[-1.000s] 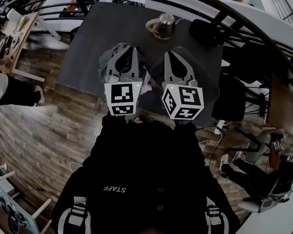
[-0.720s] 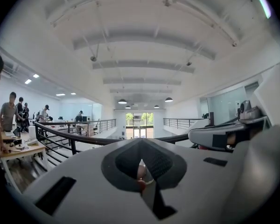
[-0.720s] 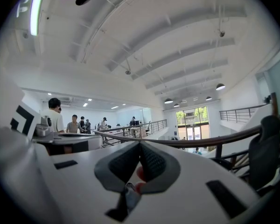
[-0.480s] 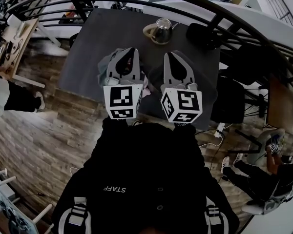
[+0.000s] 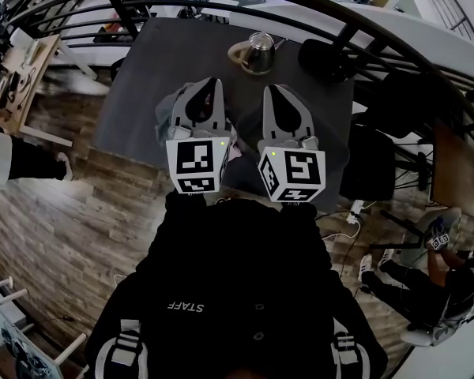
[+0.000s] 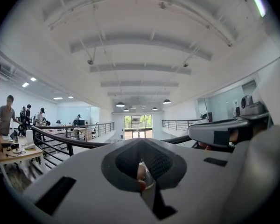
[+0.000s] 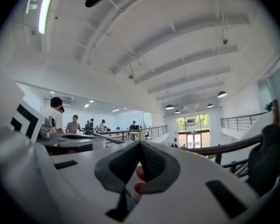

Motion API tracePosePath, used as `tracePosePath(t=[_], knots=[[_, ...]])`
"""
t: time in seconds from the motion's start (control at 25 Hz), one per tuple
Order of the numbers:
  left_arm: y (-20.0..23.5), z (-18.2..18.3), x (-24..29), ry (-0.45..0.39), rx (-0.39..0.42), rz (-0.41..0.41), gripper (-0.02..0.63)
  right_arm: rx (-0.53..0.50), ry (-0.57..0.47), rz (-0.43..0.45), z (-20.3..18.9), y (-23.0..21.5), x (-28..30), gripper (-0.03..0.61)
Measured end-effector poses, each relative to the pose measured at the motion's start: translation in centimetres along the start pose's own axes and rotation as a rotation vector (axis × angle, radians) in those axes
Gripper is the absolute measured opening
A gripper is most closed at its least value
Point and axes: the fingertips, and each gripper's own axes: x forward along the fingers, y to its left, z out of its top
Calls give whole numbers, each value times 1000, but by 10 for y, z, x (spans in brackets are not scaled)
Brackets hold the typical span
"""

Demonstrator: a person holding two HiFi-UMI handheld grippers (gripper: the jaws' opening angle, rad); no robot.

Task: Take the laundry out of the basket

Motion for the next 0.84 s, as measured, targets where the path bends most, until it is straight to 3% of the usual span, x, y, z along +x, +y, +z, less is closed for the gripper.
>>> tracePosePath(t=[0.84], knots=[[-22, -5, -6, 2, -11, -2, 0, 13, -18, -18, -1, -17, -20, 14]])
